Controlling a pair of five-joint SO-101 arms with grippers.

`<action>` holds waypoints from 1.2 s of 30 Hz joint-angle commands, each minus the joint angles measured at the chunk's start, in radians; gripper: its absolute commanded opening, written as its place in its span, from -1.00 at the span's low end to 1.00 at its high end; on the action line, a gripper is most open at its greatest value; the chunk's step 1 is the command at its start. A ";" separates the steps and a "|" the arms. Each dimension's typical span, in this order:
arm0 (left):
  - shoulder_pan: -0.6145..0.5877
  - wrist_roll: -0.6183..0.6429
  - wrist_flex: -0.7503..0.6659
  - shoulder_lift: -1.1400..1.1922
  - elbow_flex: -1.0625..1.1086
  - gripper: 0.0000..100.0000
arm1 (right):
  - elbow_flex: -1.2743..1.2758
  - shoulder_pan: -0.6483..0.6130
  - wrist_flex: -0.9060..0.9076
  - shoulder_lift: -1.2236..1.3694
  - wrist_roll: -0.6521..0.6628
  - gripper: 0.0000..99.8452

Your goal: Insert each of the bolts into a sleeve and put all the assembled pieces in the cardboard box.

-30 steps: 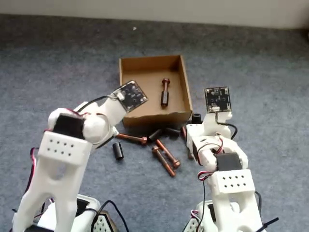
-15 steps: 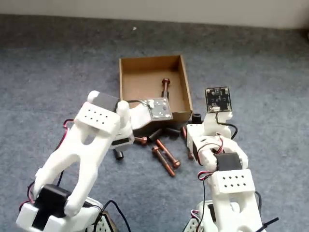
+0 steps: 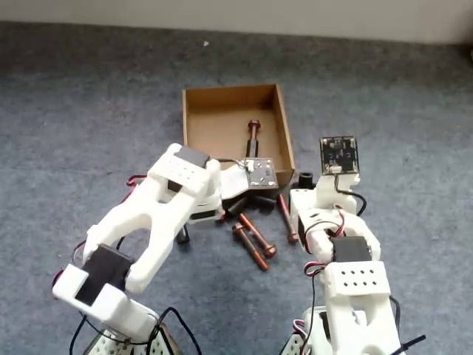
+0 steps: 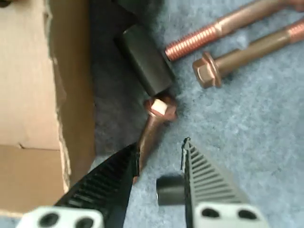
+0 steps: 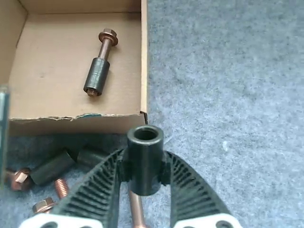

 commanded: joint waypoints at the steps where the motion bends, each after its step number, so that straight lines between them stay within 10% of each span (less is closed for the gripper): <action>1: 0.030 -0.012 -0.077 0.024 -0.044 -0.66 | -0.013 0.008 -0.027 -0.027 -0.005 -0.99; 24: 0.045 -0.006 -0.129 0.128 -0.044 -0.99 | -0.013 0.008 -0.027 -0.027 -0.002 -0.99; 36: 0.039 0.173 -0.020 -0.285 -0.033 -0.99 | -0.013 0.008 -0.027 -0.028 -0.002 -0.99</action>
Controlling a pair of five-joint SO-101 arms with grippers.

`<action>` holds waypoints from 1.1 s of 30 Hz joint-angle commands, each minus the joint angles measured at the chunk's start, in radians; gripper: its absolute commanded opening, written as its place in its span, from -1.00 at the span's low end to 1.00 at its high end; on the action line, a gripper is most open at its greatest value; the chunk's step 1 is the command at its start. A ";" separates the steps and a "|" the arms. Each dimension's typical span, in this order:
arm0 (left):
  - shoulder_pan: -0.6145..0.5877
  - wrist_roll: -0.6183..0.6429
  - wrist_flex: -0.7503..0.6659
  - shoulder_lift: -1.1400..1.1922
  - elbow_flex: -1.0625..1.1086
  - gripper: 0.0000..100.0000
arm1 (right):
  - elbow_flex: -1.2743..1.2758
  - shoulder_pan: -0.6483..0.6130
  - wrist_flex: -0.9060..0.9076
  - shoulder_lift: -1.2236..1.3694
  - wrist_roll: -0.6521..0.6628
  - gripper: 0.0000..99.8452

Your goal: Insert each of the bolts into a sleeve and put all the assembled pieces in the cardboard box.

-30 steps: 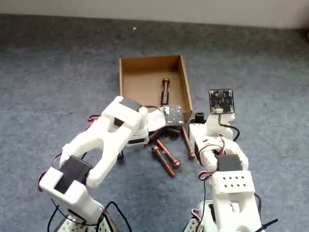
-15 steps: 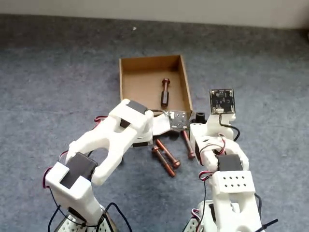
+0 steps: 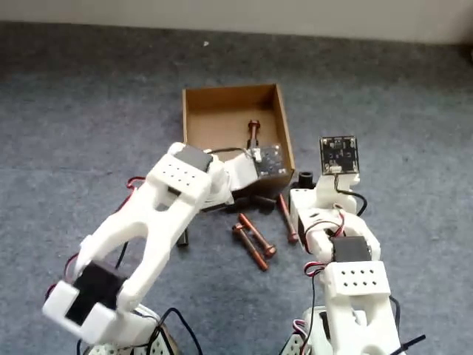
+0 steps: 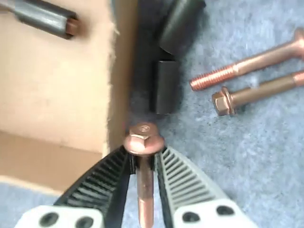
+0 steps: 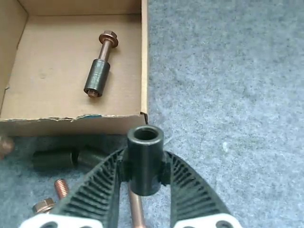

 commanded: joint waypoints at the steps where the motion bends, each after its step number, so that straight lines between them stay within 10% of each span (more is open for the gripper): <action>1: -0.002 0.074 0.038 -0.203 -0.016 -0.99 | -0.013 0.008 -0.024 -0.028 -0.002 -0.99; 33: -0.002 0.775 -0.175 -1.181 0.426 -0.99 | 0.111 -0.084 0.084 -0.512 -0.002 -0.99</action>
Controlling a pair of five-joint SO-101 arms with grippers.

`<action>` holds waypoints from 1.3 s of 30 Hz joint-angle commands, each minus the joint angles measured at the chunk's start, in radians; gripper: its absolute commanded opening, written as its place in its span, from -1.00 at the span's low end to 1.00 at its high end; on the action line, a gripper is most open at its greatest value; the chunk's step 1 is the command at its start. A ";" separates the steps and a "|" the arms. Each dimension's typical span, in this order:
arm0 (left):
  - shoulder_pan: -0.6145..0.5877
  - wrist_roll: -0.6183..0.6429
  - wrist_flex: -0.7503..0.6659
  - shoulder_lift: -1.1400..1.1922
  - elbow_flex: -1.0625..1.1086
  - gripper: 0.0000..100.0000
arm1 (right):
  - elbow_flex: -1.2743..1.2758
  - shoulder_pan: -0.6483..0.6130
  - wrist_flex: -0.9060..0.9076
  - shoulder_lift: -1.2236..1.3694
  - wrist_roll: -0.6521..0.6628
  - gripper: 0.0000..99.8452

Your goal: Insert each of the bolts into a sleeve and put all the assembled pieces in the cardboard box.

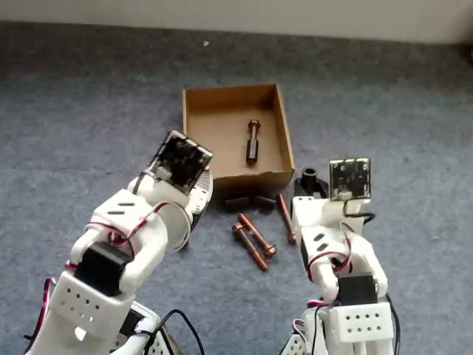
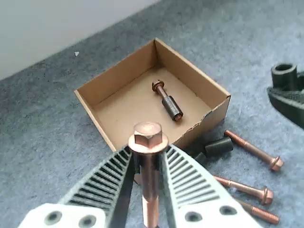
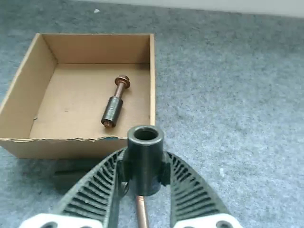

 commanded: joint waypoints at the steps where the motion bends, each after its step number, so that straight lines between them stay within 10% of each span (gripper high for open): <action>1: 0.001 0.095 -0.068 -0.128 0.022 -0.99 | 0.001 -0.059 0.001 -0.088 -0.002 -0.99; 25: 0.070 0.382 -0.224 -0.479 0.136 -0.99 | 0.024 -0.527 -0.001 -0.228 0.129 -0.99; 39: 0.168 0.374 -0.226 -0.479 0.176 -0.99 | 0.024 -0.581 0.001 -0.309 0.212 -0.99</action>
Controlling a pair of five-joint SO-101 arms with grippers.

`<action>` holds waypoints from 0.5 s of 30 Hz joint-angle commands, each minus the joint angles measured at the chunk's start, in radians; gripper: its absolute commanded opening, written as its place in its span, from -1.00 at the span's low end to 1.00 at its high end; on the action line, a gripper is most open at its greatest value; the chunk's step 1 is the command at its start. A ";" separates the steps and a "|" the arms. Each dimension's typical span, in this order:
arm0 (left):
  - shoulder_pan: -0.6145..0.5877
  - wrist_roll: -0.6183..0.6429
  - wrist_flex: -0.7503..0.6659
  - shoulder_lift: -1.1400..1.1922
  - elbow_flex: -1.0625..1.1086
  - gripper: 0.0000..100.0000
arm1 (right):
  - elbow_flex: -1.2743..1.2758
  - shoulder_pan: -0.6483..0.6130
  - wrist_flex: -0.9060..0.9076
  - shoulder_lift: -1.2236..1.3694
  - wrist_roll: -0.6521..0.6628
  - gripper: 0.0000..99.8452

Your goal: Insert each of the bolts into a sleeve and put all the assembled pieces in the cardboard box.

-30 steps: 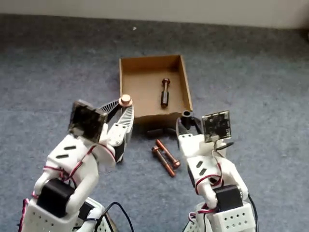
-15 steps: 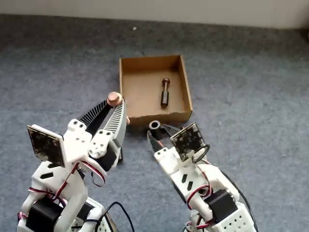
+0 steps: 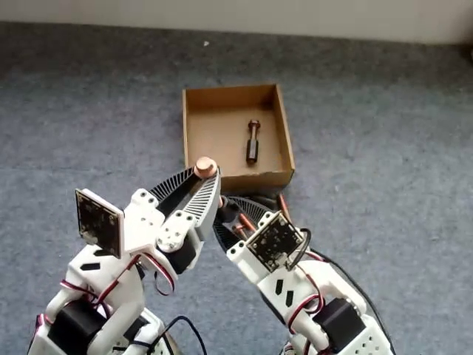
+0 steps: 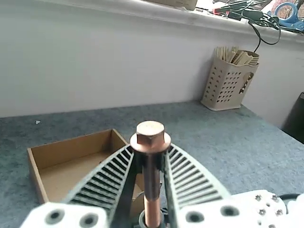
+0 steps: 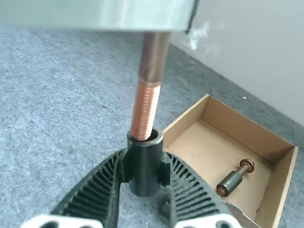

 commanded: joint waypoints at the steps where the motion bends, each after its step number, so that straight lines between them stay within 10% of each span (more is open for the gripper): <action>1: -0.001 0.008 -0.029 -0.004 -0.007 -0.99 | -0.010 -0.031 0.002 -0.041 0.009 -0.99; 15: -0.025 0.011 -0.025 -0.005 0.048 -0.99 | -0.008 -0.071 0.004 -0.097 0.009 -0.99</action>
